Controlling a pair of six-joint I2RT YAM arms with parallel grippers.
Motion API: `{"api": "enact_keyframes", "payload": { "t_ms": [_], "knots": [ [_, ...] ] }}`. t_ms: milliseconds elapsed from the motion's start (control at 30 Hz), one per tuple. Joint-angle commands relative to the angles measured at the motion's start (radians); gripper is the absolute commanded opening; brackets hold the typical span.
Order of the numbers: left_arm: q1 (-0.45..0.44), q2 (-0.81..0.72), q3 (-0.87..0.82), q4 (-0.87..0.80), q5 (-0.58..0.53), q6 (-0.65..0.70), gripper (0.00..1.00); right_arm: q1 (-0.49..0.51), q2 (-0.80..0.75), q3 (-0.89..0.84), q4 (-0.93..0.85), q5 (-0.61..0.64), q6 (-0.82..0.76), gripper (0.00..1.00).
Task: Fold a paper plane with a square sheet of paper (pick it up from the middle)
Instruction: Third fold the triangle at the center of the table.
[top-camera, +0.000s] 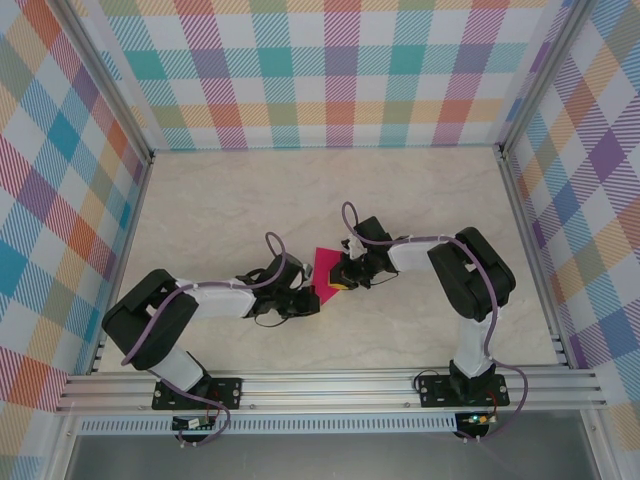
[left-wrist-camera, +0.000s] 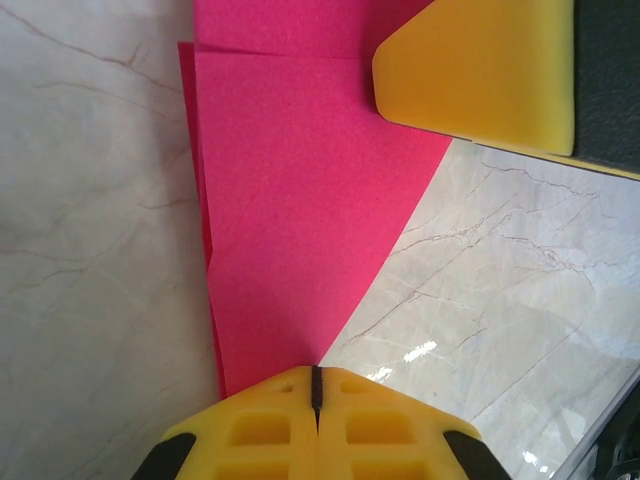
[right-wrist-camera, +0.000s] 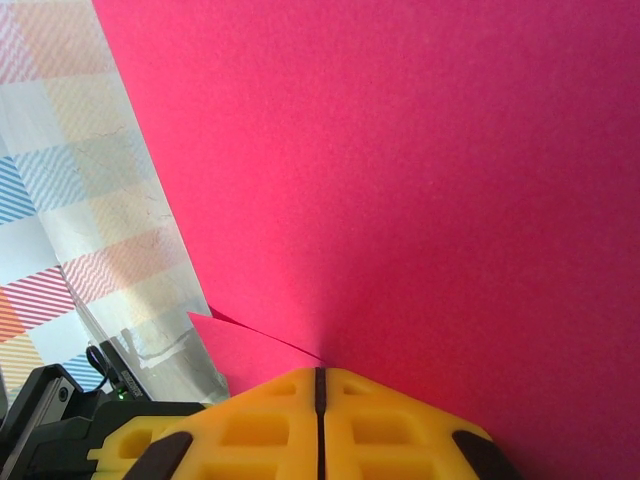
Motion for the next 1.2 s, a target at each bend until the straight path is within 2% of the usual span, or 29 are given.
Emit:
{"api": "enact_keyframes", "payload": {
  "t_ms": [0,533,767,867,1067,1167],
  "knots": [
    [0.016,-0.023,-0.061,-0.092,-0.044,-0.012,0.05,0.002,0.04,0.003,-0.083,0.072,-0.031,0.07],
    [0.032,-0.183,-0.142,-0.159,-0.07,-0.036,0.05,0.001,0.049,0.016,-0.097,0.067,-0.043,0.07],
    [0.032,-0.311,-0.08,-0.149,-0.028,-0.019,0.08,0.001,0.048,0.022,-0.096,0.064,-0.037,0.08],
    [0.032,-0.267,-0.026,-0.122,-0.017,0.0,0.08,0.001,0.046,0.025,-0.096,0.064,-0.031,0.08],
    [0.033,-0.053,0.096,-0.114,-0.028,0.043,0.04,0.002,0.034,0.025,-0.097,0.063,-0.029,0.08],
    [0.032,0.016,0.129,-0.186,-0.114,0.075,0.02,0.001,0.028,0.042,-0.098,0.049,-0.031,0.09]
  ]
}}
